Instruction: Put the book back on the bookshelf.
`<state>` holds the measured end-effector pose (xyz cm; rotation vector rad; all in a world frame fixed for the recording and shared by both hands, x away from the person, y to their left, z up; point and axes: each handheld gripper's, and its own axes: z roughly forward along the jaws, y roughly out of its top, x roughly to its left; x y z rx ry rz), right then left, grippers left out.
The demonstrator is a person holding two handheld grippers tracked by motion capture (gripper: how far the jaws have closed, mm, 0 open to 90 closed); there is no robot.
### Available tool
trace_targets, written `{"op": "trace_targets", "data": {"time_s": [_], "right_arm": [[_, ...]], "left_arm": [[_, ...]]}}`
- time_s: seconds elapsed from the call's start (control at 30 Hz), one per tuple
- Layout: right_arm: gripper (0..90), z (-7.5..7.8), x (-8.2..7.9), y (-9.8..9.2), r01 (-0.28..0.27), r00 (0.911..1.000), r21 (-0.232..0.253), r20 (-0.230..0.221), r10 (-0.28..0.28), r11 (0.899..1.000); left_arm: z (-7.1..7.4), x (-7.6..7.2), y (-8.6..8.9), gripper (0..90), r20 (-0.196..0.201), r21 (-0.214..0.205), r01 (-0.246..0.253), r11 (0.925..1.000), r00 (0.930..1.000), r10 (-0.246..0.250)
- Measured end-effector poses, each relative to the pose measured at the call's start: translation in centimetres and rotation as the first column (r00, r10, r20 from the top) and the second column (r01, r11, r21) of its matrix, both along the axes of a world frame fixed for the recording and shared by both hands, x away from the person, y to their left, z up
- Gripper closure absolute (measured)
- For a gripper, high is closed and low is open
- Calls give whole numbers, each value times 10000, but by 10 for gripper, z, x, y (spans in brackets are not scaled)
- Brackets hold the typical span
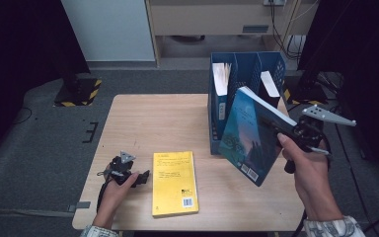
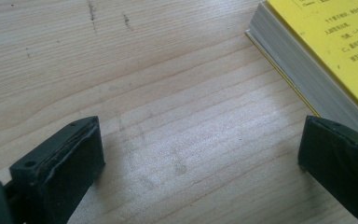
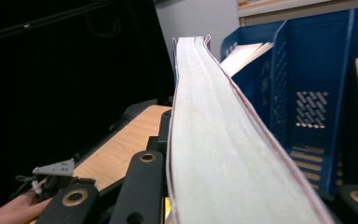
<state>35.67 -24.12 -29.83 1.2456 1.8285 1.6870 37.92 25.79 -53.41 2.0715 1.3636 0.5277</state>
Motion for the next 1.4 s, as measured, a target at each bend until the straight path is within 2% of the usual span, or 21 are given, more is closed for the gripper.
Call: {"op": "trace_targets", "data": {"time_s": [0.2,0.37,0.57,0.7,0.83,1.2,1.4], "right_arm": [[736,10,15,-11,574,9984,-141,-10,-574,9983],[737,14,31,-18,1116,9937,-112,-99,-1118,9937],[737,15,52,-21,1773,9841,-565,26,-1774,9825],[736,16,61,-21,2041,9789,-754,66,-2042,9760],[737,17,70,-18,2237,9746,-743,68,-2239,9718],[737,10,95,-2,2674,9631,-1075,-27,-2692,9576],[737,10,108,6,2756,9610,-1180,93,-2765,9540]], "left_arm": [[0,0,0,0,24,-10,0,10000,10000,0],[-1,0,0,0,86,-81,-4,10000,10000,4],[-1,-1,-3,0,175,-89,89,9999,9998,-87],[-2,-1,-4,0,192,-101,124,9999,9997,-122],[-2,-1,-4,0,194,-101,107,9999,9998,-105],[-2,-1,-4,0,213,-105,134,9999,9997,-132],[-2,-1,-4,0,223,-119,164,9998,9996,-162]]}}
